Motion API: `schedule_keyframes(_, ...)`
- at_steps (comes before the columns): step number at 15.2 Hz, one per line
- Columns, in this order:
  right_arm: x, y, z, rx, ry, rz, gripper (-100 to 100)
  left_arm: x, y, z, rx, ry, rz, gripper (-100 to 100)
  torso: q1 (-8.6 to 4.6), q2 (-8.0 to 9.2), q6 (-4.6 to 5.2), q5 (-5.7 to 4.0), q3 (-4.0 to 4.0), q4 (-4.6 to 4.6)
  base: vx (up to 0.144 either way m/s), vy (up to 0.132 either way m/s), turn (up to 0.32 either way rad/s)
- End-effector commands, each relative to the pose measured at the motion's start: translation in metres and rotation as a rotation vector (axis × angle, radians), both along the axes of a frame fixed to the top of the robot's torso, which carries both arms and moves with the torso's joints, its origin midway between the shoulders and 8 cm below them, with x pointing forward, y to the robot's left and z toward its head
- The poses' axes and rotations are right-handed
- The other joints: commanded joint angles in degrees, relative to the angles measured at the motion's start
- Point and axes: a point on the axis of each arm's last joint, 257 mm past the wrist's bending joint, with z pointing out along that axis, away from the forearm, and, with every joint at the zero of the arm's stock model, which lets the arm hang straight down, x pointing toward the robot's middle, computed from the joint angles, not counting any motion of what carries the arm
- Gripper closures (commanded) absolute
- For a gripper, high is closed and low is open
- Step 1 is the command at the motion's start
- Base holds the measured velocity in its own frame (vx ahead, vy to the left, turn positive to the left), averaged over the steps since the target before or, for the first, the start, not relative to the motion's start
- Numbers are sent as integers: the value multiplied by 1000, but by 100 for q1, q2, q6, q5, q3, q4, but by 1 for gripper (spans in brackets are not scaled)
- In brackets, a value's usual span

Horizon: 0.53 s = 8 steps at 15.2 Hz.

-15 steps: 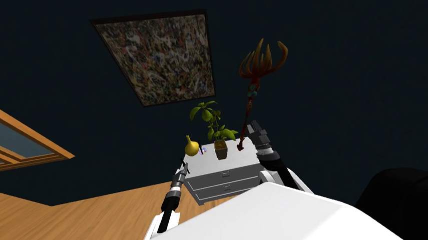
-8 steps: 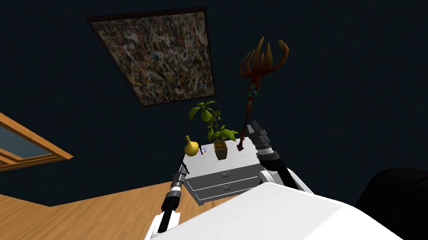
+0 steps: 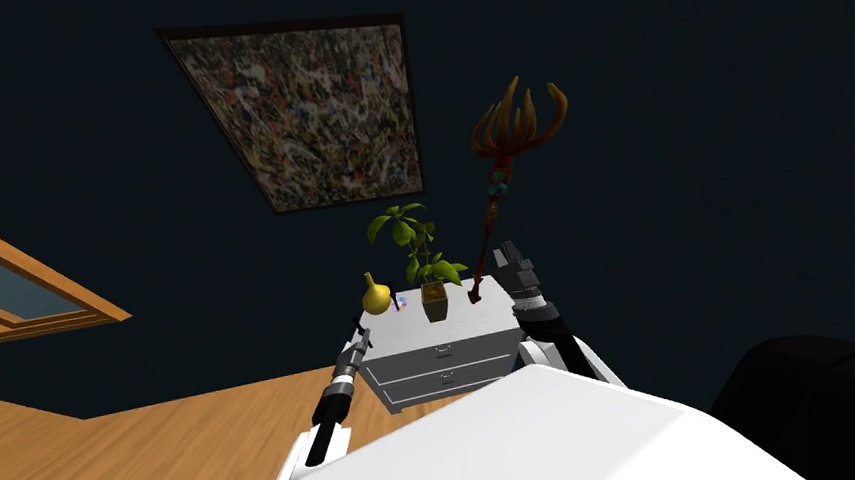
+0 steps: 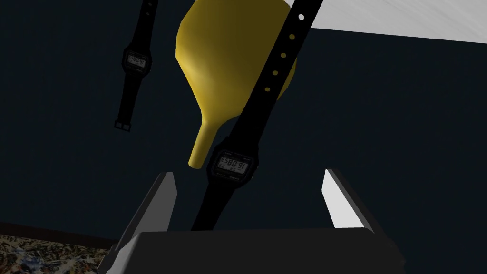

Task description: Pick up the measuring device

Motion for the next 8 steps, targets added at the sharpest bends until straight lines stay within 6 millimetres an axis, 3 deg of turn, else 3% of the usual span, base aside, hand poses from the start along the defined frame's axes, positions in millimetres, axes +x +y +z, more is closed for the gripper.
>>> schedule_keyframes(1,0,0,0,0,0,0,0,0,14,-2,33,21,17,-100,0,0,0,0,0,0,-1,-86,-21)
schedule_keyframes(8,0,0,0,0,0,0,0,-2,54,-8,130,85,72,-100,-2,1,0,0,1,0,-3,-83,-17)
